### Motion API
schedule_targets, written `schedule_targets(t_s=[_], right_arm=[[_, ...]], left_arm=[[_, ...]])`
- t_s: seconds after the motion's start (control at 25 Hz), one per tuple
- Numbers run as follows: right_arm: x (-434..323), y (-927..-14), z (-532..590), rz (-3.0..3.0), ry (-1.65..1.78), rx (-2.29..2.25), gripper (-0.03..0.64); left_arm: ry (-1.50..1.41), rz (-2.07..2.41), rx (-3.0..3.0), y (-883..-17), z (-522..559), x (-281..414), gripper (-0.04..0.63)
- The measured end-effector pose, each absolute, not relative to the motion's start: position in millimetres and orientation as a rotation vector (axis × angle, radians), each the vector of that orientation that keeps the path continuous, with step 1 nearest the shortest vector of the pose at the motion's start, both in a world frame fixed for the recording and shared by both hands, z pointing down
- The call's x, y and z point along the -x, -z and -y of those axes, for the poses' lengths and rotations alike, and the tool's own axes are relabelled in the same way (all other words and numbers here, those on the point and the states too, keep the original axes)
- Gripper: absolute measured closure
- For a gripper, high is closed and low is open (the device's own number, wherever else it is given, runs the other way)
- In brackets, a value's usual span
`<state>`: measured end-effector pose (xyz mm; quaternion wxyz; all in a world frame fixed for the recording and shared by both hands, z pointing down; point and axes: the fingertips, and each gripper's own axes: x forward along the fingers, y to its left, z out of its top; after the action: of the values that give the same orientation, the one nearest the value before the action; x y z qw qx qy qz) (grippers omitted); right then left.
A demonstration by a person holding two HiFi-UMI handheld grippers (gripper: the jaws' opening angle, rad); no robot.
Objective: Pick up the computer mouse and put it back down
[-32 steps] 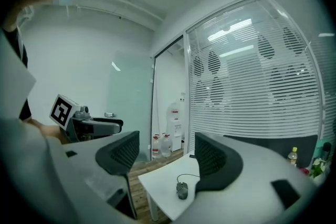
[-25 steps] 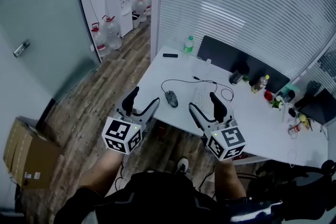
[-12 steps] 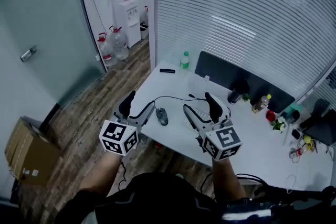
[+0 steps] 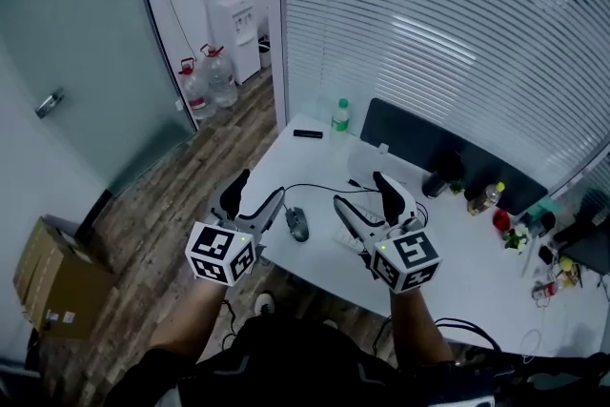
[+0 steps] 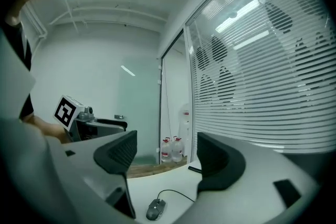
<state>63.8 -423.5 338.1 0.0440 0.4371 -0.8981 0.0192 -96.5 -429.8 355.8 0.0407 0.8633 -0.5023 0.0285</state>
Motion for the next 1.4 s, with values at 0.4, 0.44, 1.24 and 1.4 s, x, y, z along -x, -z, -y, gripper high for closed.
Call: schedule_targets(t_s=[0.4, 0.44, 1.24, 1.4], right_arm=[[-5.6, -366.8, 474.9, 2.676, -0.13, -1.36, 0.255], [0.3, -372.5, 480.2, 2.669, -0.137, -1.356, 0.255], [53.5, -611.4, 511.8, 2.358, -0.51, -1.238, 0.255], [59.1, -655.6, 501.5, 2.289, -0.56, -1.203, 0.25]], left_arm=[[-0.134, 1.492, -2.633, -383.9, 485.0, 160.8, 0.275], [-0.144, 1.49, -2.627, -389.2, 490.6, 166.2, 0.275], [-0.472, 1.272, -2.425, -606.2, 523.8, 197.6, 0.275], [-0.48, 1.226, -2.363, -645.3, 517.7, 197.8, 0.275]])
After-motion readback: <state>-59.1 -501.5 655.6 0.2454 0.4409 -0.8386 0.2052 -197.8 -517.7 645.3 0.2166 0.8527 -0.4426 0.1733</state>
